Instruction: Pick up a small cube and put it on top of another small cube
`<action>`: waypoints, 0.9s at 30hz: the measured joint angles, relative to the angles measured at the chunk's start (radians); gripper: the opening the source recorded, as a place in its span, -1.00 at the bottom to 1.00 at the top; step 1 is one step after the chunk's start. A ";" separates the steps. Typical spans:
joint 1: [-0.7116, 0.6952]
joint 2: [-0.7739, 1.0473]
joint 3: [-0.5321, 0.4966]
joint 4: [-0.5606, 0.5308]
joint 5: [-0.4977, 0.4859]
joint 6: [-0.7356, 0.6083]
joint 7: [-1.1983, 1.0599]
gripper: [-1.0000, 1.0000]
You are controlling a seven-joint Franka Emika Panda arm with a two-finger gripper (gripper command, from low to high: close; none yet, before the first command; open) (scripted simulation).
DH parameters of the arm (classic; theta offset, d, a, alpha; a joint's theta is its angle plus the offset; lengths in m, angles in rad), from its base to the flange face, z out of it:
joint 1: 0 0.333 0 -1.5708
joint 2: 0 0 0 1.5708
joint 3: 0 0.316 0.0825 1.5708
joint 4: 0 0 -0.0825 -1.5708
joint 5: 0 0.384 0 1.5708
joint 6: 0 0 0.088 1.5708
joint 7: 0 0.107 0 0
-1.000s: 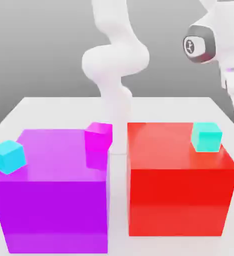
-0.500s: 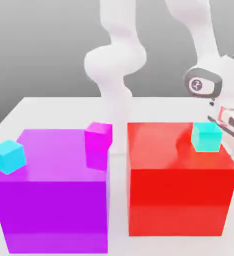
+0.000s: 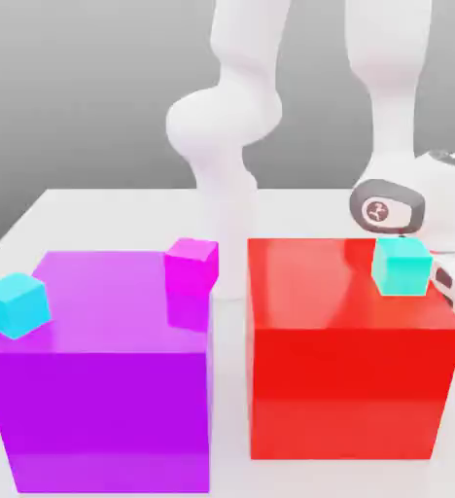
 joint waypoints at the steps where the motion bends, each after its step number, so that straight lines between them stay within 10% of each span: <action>1: -0.001 0.003 0.007 0.003 0.007 -0.017 0.000 -1.00; 12: -0.053 -0.216 0.087 -0.033 0.141 -0.225 -0.093 -1.00; 27: -0.180 -0.260 0.011 0.414 -0.245 -0.859 -0.010 -1.00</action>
